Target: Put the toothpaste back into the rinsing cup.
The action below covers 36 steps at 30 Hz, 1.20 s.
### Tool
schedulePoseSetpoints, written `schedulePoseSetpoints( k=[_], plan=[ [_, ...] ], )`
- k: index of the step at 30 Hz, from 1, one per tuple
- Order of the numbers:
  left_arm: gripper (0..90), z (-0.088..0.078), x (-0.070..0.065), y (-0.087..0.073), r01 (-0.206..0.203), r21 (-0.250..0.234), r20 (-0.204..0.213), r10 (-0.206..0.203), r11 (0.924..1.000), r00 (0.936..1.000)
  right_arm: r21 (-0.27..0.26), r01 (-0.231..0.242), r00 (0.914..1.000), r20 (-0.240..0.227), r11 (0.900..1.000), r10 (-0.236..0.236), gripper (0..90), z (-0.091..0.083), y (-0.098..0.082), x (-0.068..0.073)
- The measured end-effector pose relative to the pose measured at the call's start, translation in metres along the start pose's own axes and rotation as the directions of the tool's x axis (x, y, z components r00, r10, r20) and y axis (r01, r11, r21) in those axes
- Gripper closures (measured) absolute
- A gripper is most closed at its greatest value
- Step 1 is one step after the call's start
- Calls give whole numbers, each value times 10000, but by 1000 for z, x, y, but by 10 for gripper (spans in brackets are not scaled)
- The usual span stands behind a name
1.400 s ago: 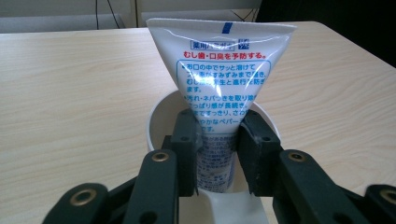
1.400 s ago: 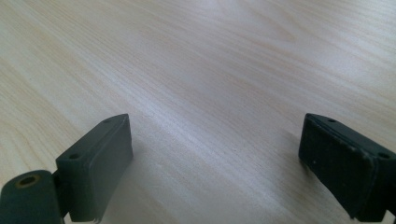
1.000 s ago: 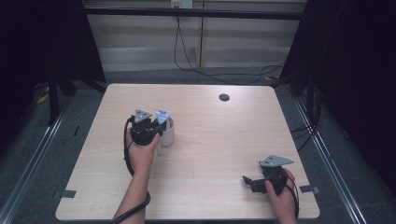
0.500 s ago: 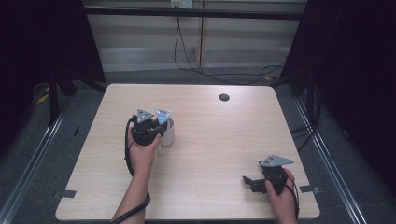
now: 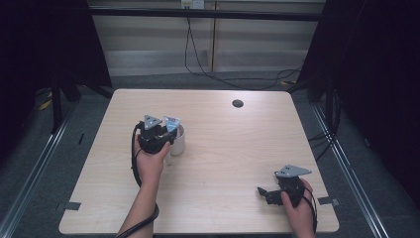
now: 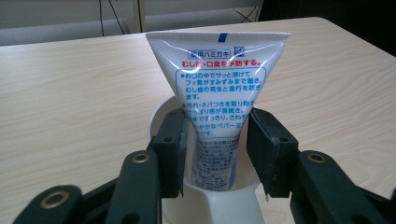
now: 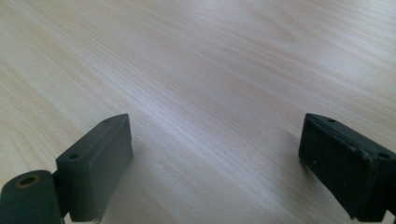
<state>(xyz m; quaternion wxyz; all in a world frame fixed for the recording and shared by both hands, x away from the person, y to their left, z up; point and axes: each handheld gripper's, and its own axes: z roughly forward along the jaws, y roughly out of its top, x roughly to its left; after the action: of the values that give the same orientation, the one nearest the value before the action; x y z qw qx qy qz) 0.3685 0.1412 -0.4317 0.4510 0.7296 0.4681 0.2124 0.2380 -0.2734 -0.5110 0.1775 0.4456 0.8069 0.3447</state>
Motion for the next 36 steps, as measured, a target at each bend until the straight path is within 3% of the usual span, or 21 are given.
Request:
schedulePoseSetpoints(
  k=[36],
  plan=[
    [401,-8,1,1,360,69,279,-362,9993,9990,-9,15,10000,2,10000,-15,92,0,0,0]
  ],
)
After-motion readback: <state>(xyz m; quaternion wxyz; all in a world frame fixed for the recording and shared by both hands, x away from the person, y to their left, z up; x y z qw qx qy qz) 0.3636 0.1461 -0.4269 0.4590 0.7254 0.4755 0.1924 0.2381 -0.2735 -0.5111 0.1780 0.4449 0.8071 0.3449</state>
